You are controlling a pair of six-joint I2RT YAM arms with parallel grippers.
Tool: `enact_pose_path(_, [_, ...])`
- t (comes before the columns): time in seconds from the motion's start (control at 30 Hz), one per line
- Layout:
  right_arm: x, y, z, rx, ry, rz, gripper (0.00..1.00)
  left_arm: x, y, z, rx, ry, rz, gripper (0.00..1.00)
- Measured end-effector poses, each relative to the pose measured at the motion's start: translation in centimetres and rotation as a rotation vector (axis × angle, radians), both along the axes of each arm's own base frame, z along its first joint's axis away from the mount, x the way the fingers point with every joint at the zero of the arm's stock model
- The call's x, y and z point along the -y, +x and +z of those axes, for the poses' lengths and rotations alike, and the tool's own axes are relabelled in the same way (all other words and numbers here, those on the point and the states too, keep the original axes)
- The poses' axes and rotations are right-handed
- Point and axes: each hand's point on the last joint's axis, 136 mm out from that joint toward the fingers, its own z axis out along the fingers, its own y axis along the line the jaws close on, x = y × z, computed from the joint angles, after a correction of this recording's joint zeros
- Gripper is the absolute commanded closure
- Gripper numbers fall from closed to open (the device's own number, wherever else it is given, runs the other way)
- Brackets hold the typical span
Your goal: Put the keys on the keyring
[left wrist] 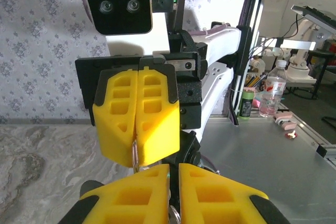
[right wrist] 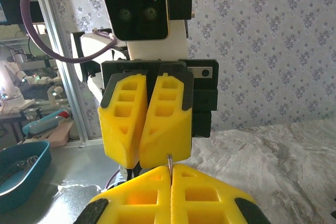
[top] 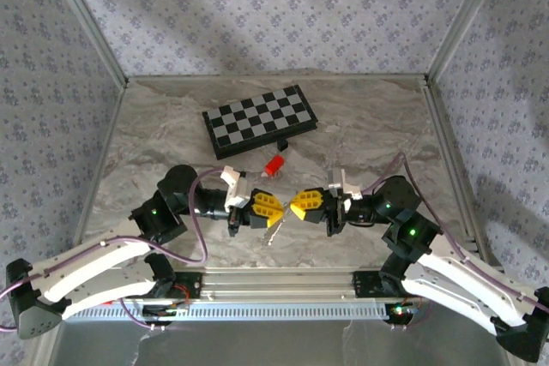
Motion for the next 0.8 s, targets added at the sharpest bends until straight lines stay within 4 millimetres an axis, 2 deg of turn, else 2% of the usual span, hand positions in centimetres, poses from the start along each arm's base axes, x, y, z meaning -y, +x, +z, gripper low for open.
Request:
enact_pose_path(0.47, [0.0,0.0,-0.6,-0.007,-0.013,0.000,1.00,0.5,0.6,-0.8,-0.007,0.031,0.023,0.93])
enact_pose_path(0.6, [0.1,0.1,-0.9,-0.003,-0.026,-0.013,1.00,0.5,0.9,-1.1,-0.011,0.044,0.041,0.75])
enact_pose_path(0.8, [0.4,0.2,-1.8,0.010,-0.073,-0.037,1.00,0.1,1.4,-1.9,-0.006,0.083,0.097,0.73])
